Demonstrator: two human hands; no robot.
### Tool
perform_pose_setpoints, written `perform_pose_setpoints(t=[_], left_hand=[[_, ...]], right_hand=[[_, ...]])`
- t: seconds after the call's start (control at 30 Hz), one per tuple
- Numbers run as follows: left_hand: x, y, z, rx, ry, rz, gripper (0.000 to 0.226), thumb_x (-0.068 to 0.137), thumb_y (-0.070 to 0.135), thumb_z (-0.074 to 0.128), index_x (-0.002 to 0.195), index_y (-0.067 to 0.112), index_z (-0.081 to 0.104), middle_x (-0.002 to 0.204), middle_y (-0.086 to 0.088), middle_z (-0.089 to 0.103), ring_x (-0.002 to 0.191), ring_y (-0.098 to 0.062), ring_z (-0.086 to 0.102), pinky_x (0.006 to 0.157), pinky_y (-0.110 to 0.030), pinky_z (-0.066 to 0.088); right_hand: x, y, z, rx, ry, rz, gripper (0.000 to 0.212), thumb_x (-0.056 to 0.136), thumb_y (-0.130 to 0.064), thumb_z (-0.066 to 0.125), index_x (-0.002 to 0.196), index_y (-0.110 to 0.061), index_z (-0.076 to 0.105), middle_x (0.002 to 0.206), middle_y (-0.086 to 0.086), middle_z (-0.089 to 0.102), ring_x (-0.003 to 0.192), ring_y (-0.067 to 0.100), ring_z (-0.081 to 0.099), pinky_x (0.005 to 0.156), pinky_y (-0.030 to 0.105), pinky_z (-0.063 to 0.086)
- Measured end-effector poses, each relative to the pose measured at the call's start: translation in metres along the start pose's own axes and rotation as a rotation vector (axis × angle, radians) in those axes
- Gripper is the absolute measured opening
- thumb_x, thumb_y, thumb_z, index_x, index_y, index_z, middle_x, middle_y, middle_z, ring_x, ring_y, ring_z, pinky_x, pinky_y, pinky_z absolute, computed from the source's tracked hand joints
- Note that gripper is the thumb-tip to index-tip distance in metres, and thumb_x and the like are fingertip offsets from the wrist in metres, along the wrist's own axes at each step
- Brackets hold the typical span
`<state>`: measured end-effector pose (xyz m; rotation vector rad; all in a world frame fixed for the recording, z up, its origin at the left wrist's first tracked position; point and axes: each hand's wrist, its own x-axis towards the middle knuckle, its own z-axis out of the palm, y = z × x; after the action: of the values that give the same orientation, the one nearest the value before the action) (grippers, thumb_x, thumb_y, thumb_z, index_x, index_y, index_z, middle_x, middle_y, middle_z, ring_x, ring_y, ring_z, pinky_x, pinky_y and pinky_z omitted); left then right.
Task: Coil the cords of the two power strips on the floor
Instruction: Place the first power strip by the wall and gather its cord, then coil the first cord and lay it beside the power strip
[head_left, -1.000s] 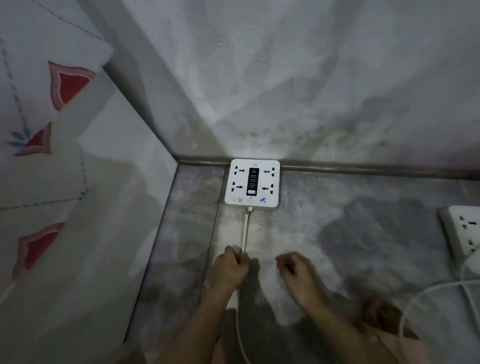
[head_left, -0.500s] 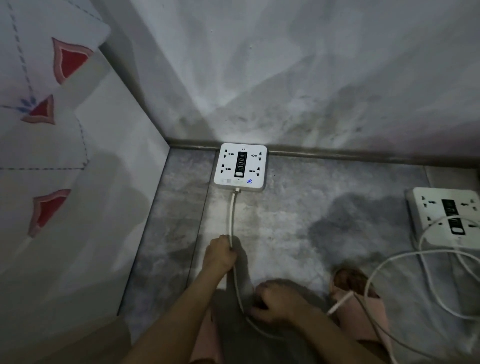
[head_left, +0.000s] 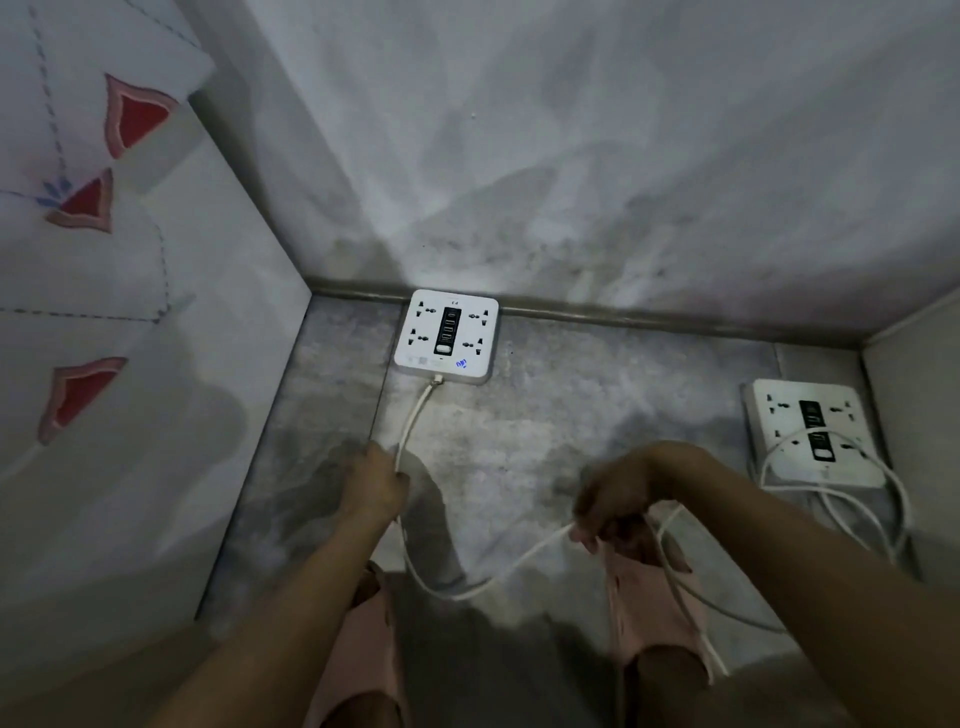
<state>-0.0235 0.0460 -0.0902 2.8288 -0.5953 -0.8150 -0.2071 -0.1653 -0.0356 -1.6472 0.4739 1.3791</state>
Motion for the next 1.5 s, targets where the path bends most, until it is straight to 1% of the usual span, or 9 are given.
perform_pose_setpoints(t=[0.1, 0.23, 0.33, 0.67, 0.8, 0.97, 1.17, 1.37, 1.5], left_hand=[[-0.016, 0.027, -0.009, -0.12, 0.174, 0.277, 0.039, 0.087, 0.024, 0.062, 0.119, 0.004, 0.052, 0.12, -0.017, 0.053, 0.109, -0.033, 0.055, 0.089, -0.04, 0.046], [-0.059, 0.082, -0.033, -0.51, -0.383, 0.551, 0.033, 0.083, 0.031, 0.07, 0.109, 0.013, 0.059, 0.099, -0.002, 0.067, 0.09, -0.013, 0.063, 0.078, -0.018, 0.047], [-0.081, 0.116, -0.049, -0.515, -0.309, 0.67, 0.008, 0.093, 0.02, 0.056, 0.091, 0.013, 0.058, 0.068, -0.007, 0.067, 0.064, -0.015, 0.063, 0.057, -0.014, 0.044], [-0.054, 0.114, -0.149, -1.257, 0.11, 0.258, 0.034, 0.102, 0.018, 0.035, 0.075, 0.008, 0.053, 0.049, -0.005, 0.046, 0.037, -0.013, 0.05, 0.048, -0.024, 0.047], [-0.042, 0.092, -0.188, -0.812, 0.232, 0.182, 0.028, 0.098, 0.015, 0.042, 0.084, 0.001, 0.062, 0.077, -0.016, 0.072, 0.071, -0.028, 0.063, 0.059, -0.031, 0.045], [-0.061, 0.113, -0.231, -0.175, 0.307, 0.549, 0.07, 0.082, 0.019, 0.067, 0.142, 0.009, 0.032, 0.139, -0.018, 0.04, 0.129, -0.034, 0.041, 0.105, -0.036, 0.035], [-0.124, 0.173, -0.272, -0.293, 0.324, 1.025, 0.009, 0.093, 0.025, 0.053, 0.098, 0.018, 0.057, 0.079, 0.0, 0.065, 0.073, -0.02, 0.064, 0.069, -0.039, 0.053], [-0.117, 0.171, -0.332, -0.842, 0.585, 0.834, 0.027, 0.1, 0.019, 0.04, 0.086, 0.013, 0.063, 0.06, 0.001, 0.045, 0.044, -0.019, 0.047, 0.043, -0.025, 0.04], [-0.085, 0.143, -0.363, -1.169, 0.565, 0.543, 0.031, 0.098, 0.02, 0.038, 0.082, 0.011, 0.063, 0.061, -0.004, 0.044, 0.051, -0.02, 0.046, 0.056, -0.033, 0.05]], right_hand=[[-0.021, -0.017, -0.007, -0.021, 0.229, -0.141, 0.028, 0.093, -0.026, 0.056, 0.067, -0.019, 0.062, 0.054, -0.005, 0.049, 0.046, 0.01, 0.041, 0.044, 0.022, 0.032], [-0.061, -0.037, -0.016, 0.104, 0.441, -0.237, 0.016, 0.089, -0.018, 0.061, 0.074, -0.014, 0.064, 0.058, 0.0, 0.049, 0.045, 0.009, 0.042, 0.041, 0.02, 0.032], [-0.093, -0.058, -0.024, 0.139, 0.509, -0.316, 0.015, 0.088, -0.018, 0.062, 0.077, -0.008, 0.063, 0.056, 0.001, 0.047, 0.047, 0.012, 0.039, 0.039, 0.018, 0.032], [-0.165, -0.024, -0.016, 0.369, 0.48, -0.4, 0.037, 0.081, -0.048, 0.057, 0.084, -0.012, 0.065, 0.064, 0.003, 0.05, 0.059, 0.013, 0.058, 0.066, 0.025, 0.046], [-0.194, -0.005, -0.023, 0.441, 0.595, -0.427, 0.033, 0.089, -0.04, 0.05, 0.08, -0.01, 0.061, 0.057, -0.003, 0.036, 0.051, 0.008, 0.044, 0.063, 0.025, 0.046], [-0.248, -0.077, -0.034, 0.103, 0.869, -0.489, 0.04, 0.101, -0.029, 0.038, 0.069, -0.013, 0.054, 0.056, 0.0, 0.035, 0.044, 0.008, 0.033, 0.045, 0.019, 0.032], [-0.306, -0.151, -0.032, -0.188, 1.012, -0.59, 0.034, 0.096, -0.035, 0.047, 0.074, -0.014, 0.061, 0.047, -0.014, 0.044, 0.045, 0.003, 0.037, 0.046, 0.015, 0.032], [-0.328, -0.112, -0.04, 0.122, 0.972, -0.699, 0.036, 0.095, -0.039, 0.049, 0.075, -0.01, 0.055, 0.056, -0.006, 0.033, 0.051, 0.011, 0.032, 0.054, 0.024, 0.034], [-0.335, -0.058, -0.047, 0.287, 0.932, -0.719, 0.033, 0.095, -0.036, 0.046, 0.082, -0.006, 0.055, 0.059, -0.004, 0.025, 0.054, 0.013, 0.024, 0.055, 0.023, 0.033]])
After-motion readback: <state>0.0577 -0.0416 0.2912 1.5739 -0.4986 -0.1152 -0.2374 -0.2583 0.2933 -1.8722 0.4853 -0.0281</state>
